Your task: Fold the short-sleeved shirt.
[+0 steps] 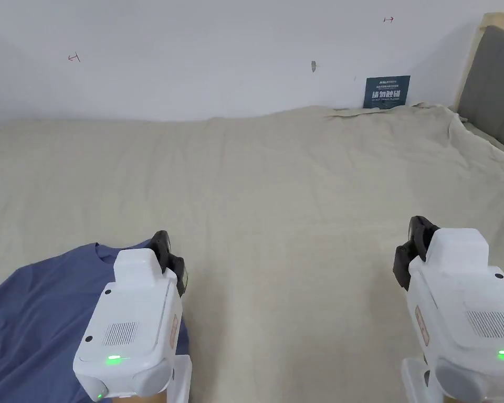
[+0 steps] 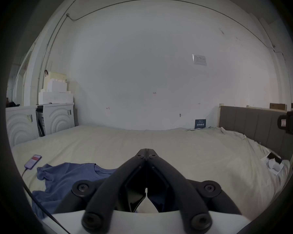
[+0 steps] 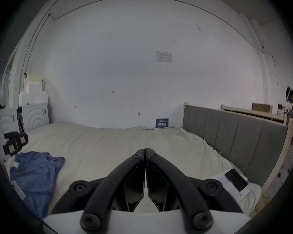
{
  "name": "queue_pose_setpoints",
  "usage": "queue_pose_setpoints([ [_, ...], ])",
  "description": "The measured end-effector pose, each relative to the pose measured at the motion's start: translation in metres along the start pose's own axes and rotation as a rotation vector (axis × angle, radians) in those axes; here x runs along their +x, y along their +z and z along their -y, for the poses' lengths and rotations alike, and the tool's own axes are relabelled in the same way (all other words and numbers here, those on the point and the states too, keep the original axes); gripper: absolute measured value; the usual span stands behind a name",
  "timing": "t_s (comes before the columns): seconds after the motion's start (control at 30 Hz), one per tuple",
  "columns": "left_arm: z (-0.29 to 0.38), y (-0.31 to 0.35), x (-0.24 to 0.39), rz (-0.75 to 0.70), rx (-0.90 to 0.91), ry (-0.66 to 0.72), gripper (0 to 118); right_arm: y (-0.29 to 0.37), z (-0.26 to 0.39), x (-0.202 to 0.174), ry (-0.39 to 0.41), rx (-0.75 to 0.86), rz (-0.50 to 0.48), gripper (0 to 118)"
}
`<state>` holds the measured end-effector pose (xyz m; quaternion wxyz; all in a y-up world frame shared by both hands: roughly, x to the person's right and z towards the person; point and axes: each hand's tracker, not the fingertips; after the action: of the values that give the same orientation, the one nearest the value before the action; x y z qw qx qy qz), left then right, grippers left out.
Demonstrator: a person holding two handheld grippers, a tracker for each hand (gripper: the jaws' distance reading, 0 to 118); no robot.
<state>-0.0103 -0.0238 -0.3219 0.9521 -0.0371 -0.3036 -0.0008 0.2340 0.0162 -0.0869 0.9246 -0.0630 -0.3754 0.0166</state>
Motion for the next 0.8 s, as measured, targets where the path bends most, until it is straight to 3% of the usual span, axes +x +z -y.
queue_pose_setpoints([
  [0.1, -0.008, -0.002, -0.011, 0.056, -0.017, 0.210, 0, 0.003, -0.006, -0.010, 0.162, 0.041, 0.043, 0],
  [0.13, -0.011, -0.003, -0.019, 0.122, -0.027, 0.358, 0, 0.005, -0.008, -0.015, 0.240, 0.060, 0.061, 0],
  [0.27, -0.009, -0.001, -0.050, 0.308, 0.023, 0.949, 0, 0.012, -0.007, -0.037, 0.656, 0.217, 0.182, 0],
  [0.33, -0.003, 0.000, -0.057, 0.362, 0.041, 1.157, 0, 0.014, -0.001, -0.045, 0.849, 0.309, 0.234, 0],
  [0.4, 0.005, 0.000, -0.063, 0.417, 0.061, 1.333, 0, 0.017, 0.004, -0.047, 0.962, 0.372, 0.245, 0],
  [0.47, 0.007, 0.001, -0.061, 0.406, 0.070, 1.433, 0, 0.019, 0.003, -0.046, 0.923, 0.366, 0.220, 0],
  [0.53, 0.000, 0.002, -0.060, 0.340, 0.058, 1.332, 0, 0.020, -0.004, -0.040, 0.814, 0.320, 0.181, 0],
  [0.6, -0.015, 0.002, -0.051, 0.262, 0.001, 1.045, 0, 0.019, -0.011, -0.032, 0.657, 0.261, 0.151, 0],
  [0.73, -0.038, 0.005, -0.005, 0.080, -0.037, 0.280, 0, 0.015, -0.024, -0.008, 0.250, 0.116, 0.034, 0],
  [0.8, -0.036, 0.007, 0.010, 0.032, 0.001, 0.087, 0, 0.010, -0.024, 0.004, 0.071, 0.057, -0.012, 0],
])
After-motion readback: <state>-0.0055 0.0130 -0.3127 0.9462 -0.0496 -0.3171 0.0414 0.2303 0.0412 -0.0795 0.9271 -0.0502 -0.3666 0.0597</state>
